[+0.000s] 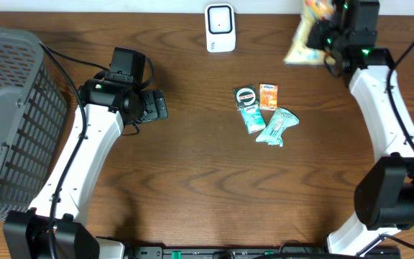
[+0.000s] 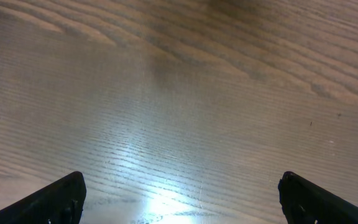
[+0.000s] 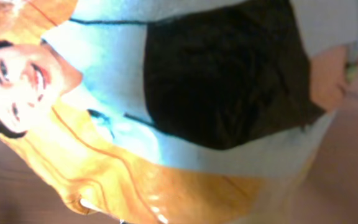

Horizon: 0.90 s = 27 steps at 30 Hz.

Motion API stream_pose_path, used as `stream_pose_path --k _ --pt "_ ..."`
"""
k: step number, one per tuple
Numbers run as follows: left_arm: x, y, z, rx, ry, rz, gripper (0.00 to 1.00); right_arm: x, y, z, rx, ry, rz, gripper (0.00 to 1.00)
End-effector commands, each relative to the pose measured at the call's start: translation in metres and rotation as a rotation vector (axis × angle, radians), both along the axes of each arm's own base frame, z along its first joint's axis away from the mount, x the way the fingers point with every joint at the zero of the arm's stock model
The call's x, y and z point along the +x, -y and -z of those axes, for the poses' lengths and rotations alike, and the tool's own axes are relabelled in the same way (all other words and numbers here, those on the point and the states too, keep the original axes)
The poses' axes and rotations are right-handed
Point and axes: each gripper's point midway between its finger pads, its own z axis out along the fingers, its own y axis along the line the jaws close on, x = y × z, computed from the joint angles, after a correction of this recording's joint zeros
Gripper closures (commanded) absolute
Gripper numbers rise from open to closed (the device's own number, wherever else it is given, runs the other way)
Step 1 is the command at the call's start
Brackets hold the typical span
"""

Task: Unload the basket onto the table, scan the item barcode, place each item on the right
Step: 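Lift the yellow snack bag and carry it up past the scanner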

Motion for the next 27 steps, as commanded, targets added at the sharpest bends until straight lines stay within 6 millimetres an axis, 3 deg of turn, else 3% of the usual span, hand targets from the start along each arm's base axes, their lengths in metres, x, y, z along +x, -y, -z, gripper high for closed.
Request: stream_pose_path --k 1,4,7,11,14,19,21,27 --pt "0.001 -0.004 -0.001 0.015 0.000 -0.004 0.03 0.028 -0.059 -0.037 0.159 0.107 -0.108 0.98" --pt "0.001 -0.004 -0.001 0.015 0.000 -0.004 0.02 0.054 -0.092 -0.042 0.167 0.136 -0.162 0.97" --pt "0.001 -0.004 -0.001 0.015 0.000 -0.004 0.03 0.078 -0.128 -0.035 0.165 0.132 -0.217 0.96" --pt "0.001 -0.004 -0.001 0.015 0.000 -0.004 0.02 0.100 -0.173 -0.014 0.129 0.122 -0.288 0.96" --pt "0.001 -0.004 -0.001 0.015 0.000 -0.004 0.02 0.115 -0.194 0.018 0.017 0.118 -0.250 0.97" --pt "0.001 -0.004 -0.001 0.015 0.000 -0.004 0.02 0.113 -0.210 0.050 -0.107 0.093 -0.186 0.98" --pt "0.001 -0.004 -0.001 0.015 0.000 -0.004 0.03 0.110 -0.212 0.054 -0.127 0.081 -0.173 0.98" --pt "0.001 -0.004 -0.001 0.015 0.000 -0.004 0.02 0.099 -0.199 0.070 -0.215 0.008 -0.083 0.98"
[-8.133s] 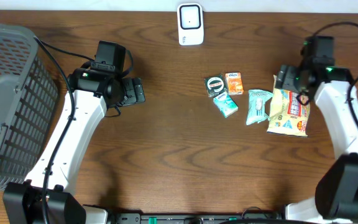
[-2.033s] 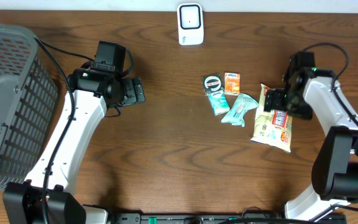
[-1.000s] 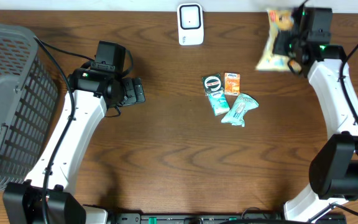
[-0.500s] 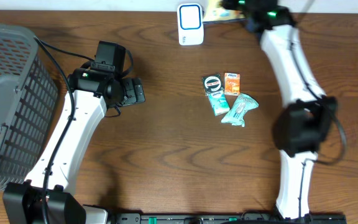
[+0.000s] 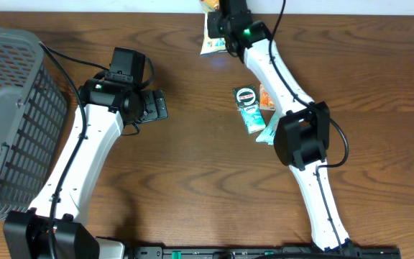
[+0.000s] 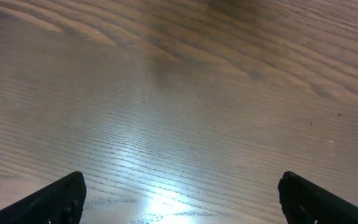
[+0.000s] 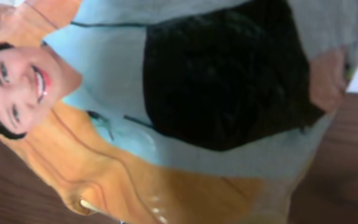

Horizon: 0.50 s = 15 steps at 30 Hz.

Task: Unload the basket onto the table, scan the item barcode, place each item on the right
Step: 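Lift the yellow snack bag and carry it up past the scanner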

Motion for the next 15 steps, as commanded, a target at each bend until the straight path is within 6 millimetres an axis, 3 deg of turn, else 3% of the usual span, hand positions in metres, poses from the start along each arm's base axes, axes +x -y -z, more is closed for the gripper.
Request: stream_pose_path --k 1,4,8,15 --pt "0.001 -0.004 -0.001 0.015 0.000 -0.004 0.02 0.004 0.023 -0.025 -0.063 0.048 0.098 0.98" --pt "0.001 -0.004 -0.001 0.015 0.000 -0.004 0.02 -0.002 0.032 -0.012 -0.049 -0.019 0.117 0.99" --pt "0.001 -0.004 -0.001 0.015 0.000 -0.004 0.02 -0.003 0.030 -0.010 -0.025 -0.036 0.088 0.99" --pt "0.001 -0.004 -0.001 0.015 0.000 -0.004 0.02 -0.016 0.010 -0.002 0.056 -0.111 -0.003 0.99"
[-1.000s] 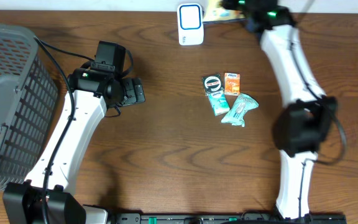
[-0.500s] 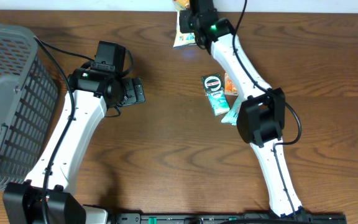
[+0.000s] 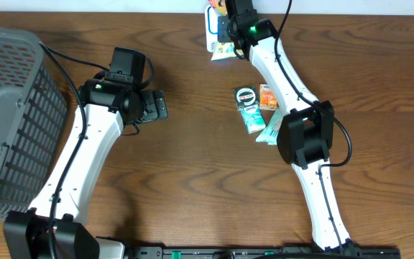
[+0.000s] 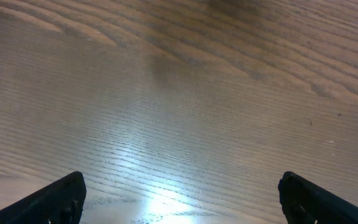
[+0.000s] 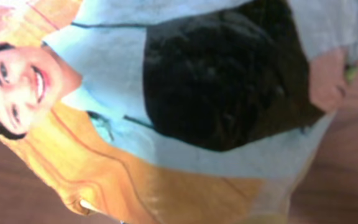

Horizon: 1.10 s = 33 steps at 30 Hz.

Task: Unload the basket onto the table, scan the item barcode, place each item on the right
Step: 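Lift the yellow snack bag and carry it up past the scanner, then place the snack bag at the top right corner and release it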

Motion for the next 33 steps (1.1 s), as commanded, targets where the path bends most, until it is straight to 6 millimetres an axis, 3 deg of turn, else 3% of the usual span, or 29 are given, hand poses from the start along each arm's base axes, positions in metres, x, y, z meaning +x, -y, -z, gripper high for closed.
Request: stream_pose_path --k 1,7,9,11,13,15,16,17,20,23,25,26,27,28,31,32,33 --pt "0.001 -0.004 -0.001 0.015 0.000 -0.004 0.02 -0.009 -0.018 -0.020 0.092 -0.018 -0.052 0.99" --pt "0.001 -0.004 -0.001 0.015 0.000 -0.004 0.03 -0.023 -0.019 -0.008 0.057 -0.083 -0.071 0.99" --pt "0.001 -0.004 -0.001 0.015 0.000 -0.004 0.02 -0.023 -0.017 -0.013 0.053 -0.075 -0.074 0.99" --pt "0.001 -0.004 -0.001 0.015 0.000 -0.004 0.02 -0.022 -0.013 -0.022 0.059 -0.062 -0.068 0.99" --pt "0.001 -0.004 -0.001 0.015 0.000 -0.004 0.02 -0.018 0.003 -0.053 0.074 -0.013 -0.044 0.99" --pt "0.001 -0.004 -0.001 0.015 0.000 -0.004 0.02 -0.016 0.017 -0.073 0.073 0.015 -0.016 0.99" --pt "0.001 -0.004 -0.001 0.015 0.000 -0.004 0.02 -0.016 0.030 -0.085 0.063 0.029 0.012 0.99" --pt "0.001 -0.004 -0.001 0.015 0.000 -0.004 0.02 -0.017 0.057 -0.101 0.030 0.044 0.062 0.99" --pt "0.001 -0.004 -0.001 0.015 0.000 -0.004 0.02 -0.024 0.108 -0.111 -0.086 0.023 0.105 0.99" --pt "0.001 -0.004 -0.001 0.015 0.000 -0.004 0.02 -0.034 0.160 -0.102 -0.232 -0.048 0.144 0.99" --pt "0.001 -0.004 -0.001 0.015 0.000 -0.004 0.02 -0.045 0.206 -0.093 -0.355 -0.119 0.195 0.99" --pt "0.001 -0.004 -0.001 0.014 0.000 -0.004 0.02 -0.053 0.242 -0.087 -0.448 -0.173 0.223 0.99" --pt "0.001 -0.004 -0.001 0.015 0.000 -0.004 0.03 -0.054 0.249 -0.086 -0.468 -0.184 0.226 0.99" --pt "0.001 -0.004 -0.001 0.014 0.000 -0.004 0.02 -0.060 0.285 -0.083 -0.556 -0.222 0.248 0.99" --pt "0.001 -0.004 -0.001 0.015 0.000 -0.004 0.02 -0.071 0.351 -0.087 -0.635 -0.257 0.391 0.99" --pt "0.001 -0.004 -0.001 0.014 0.000 -0.004 0.02 -0.077 0.380 -0.085 -0.643 -0.270 0.453 0.87" --pt "0.001 -0.004 -0.001 0.015 0.000 -0.004 0.02 -0.081 0.398 -0.083 -0.632 -0.279 0.489 0.66"
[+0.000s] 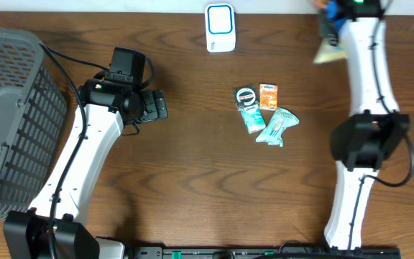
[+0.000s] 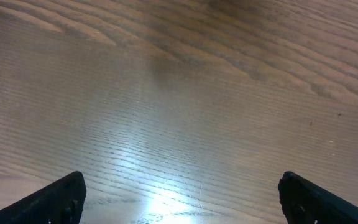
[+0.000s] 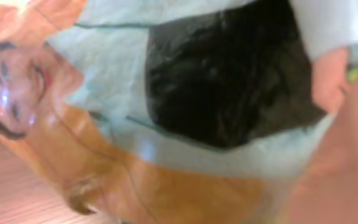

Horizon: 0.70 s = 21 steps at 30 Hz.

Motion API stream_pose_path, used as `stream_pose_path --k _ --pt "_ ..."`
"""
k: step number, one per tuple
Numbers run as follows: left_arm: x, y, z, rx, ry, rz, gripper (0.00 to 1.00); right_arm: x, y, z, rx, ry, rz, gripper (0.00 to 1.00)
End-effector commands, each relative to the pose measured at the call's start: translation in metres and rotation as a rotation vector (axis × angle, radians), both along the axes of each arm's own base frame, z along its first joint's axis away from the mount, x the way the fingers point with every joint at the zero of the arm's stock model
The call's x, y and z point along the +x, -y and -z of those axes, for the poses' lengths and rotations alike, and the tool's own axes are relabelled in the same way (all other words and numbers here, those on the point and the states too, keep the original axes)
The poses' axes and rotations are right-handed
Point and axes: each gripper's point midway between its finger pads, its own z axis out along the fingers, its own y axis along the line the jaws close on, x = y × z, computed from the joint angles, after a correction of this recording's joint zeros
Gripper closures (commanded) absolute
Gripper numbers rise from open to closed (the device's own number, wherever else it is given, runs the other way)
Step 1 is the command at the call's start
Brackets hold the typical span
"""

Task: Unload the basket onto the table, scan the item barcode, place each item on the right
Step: 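Place the snack bag at the top right corner and release it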

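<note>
A snack bag [image 1: 328,49], orange and pale blue with a face and a black panel, hangs at the table's back right with my right gripper [image 1: 333,20] shut on it. The bag [image 3: 185,106] fills the right wrist view and hides the fingers. The white scanner [image 1: 220,27] stands at the back centre, uncovered and well left of the bag. My left gripper [image 1: 154,106] is open over bare wood to the left; in the left wrist view its fingertips [image 2: 64,198] show at the bottom corners with nothing between them.
A grey basket [image 1: 9,115] fills the left edge. Several small packets lie mid-table: a round black one [image 1: 245,95], an orange one [image 1: 268,96], and two teal ones [image 1: 252,119] [image 1: 277,126].
My right arm has moved from the scanner to the back right corner with the snack bag in its grip. The scanner is now uncovered. The left arm has not moved.
First my right gripper held the bag at the back right. Then it held the bag over the scanner at the back centre, and was still there a moment later. Now the bag is at the back right again. The left arm stayed still throughout.
</note>
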Motion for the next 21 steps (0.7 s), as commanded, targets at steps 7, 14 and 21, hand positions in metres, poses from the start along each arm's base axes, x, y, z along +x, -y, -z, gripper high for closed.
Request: stream_pose_path --k 7,14,21 --pt "0.001 -0.004 -0.001 0.015 0.000 -0.004 0.02 -0.053 0.103 0.035 0.338 -0.054 0.223 0.01" --pt "0.001 -0.004 -0.001 0.015 0.000 -0.004 0.02 -0.048 0.014 0.048 0.771 -0.096 0.024 0.01" --pt "0.001 -0.004 -0.001 0.015 0.000 -0.004 0.02 -0.074 -0.069 0.072 0.986 -0.287 -0.057 0.01"
